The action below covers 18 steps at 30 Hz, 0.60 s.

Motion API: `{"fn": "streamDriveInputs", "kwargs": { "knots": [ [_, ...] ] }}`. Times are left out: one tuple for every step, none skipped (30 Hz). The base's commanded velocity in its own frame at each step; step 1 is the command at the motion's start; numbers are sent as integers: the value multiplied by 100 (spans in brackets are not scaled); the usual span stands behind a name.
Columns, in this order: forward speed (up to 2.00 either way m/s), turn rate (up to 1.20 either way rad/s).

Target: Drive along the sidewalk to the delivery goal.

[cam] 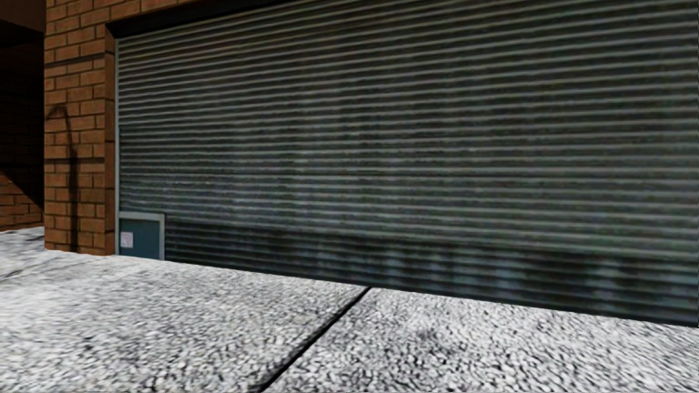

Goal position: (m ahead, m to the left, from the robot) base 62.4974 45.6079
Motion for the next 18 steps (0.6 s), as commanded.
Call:
{"fn": "streamDriveInputs", "kwargs": {
  "knots": [
    [60,68],
    [75,68],
    [75,68],
    [91,68],
    [102,68],
    [108,68],
    [108,68],
    [111,68],
    [113,68],
    [113,68],
    [116,68],
    [117,68],
    [118,68],
    [118,68],
    [123,68],
    [127,68],
    [129,68],
    [129,68]
  ]
}}
